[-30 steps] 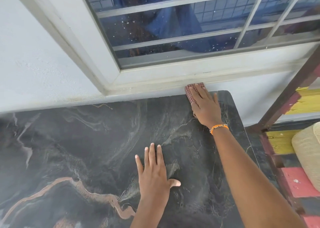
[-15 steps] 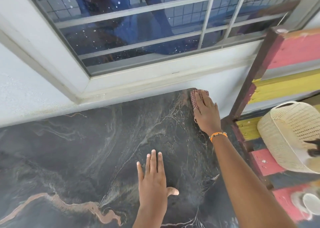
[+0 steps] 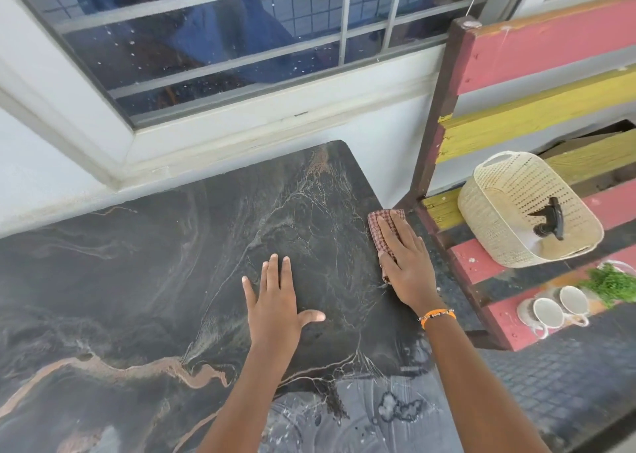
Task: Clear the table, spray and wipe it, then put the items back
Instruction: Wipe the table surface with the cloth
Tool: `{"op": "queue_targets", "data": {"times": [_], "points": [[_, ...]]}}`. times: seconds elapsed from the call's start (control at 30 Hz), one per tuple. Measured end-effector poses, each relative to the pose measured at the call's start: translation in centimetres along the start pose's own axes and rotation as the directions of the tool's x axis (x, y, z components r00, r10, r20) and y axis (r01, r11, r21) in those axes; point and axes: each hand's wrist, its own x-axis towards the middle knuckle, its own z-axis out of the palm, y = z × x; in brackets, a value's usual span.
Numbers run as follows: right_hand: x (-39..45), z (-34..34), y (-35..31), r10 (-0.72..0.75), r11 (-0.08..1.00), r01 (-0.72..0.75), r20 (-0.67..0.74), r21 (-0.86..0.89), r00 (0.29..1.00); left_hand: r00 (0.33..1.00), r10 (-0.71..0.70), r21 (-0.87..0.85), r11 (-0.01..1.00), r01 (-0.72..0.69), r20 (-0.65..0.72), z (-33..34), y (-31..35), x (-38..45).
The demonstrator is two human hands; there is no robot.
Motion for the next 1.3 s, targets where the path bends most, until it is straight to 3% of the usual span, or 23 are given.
{"op": "queue_targets", "data": {"times": [0.2,0.37,0.57,0.7,0.83,0.93,1.1,1.2,1.3], "points": [[-6.4,-0.1,1.3,0.052,0.996,-0.053,-0.019,-0.068,0.998,0.996,0.052,-0.016,0.998,-0.054,-0.072,1.7,-0.1,-3.1],[-8.2,2.2,-2.9,0.081,0.985,-0.08,0.003,-0.154,0.997,0.998,0.064,0.016,0.998,-0.065,0.028,4.2,-3.3,-8.0],[-10.3,8.8,-13.1,-0.199,0.968,0.219,0.161,-0.123,0.967,0.993,-0.106,-0.051,0.993,0.108,0.05,5.0,-10.3,-12.1],[-13.2,11.5,-17.1,-0.449,0.872,0.485,0.289,-0.064,0.846,0.977,-0.21,-0.119,0.97,0.214,0.04,4.6,-12.9,-13.2],[-13.7,10.0,-14.2,-0.561,0.793,0.608,0.363,-0.02,0.744,0.972,-0.235,-0.095,0.967,0.236,0.025,4.3,-13.0,-13.5],[-12.6,8.4,-11.0,-0.488,0.838,0.538,0.321,-0.088,0.812,0.966,-0.256,-0.072,0.964,0.257,0.023,3.9,-12.7,-13.3],[-14.3,7.3,-9.0,-0.153,0.967,0.181,0.162,-0.177,0.975,0.975,-0.221,-0.124,0.968,0.218,-0.016,4.0,-13.5,-13.9],[-17.0,8.7,-11.5,-0.008,0.98,0.022,0.069,-0.2,0.998,0.989,-0.141,-0.199,0.971,0.13,-0.043,4.8,-14.4,-14.6],[-18.8,11.8,-16.4,0.013,0.979,0.001,0.065,-0.203,0.998,0.99,-0.143,-0.171,0.976,0.137,-0.022,4.6,-17.2,-16.5]]}}
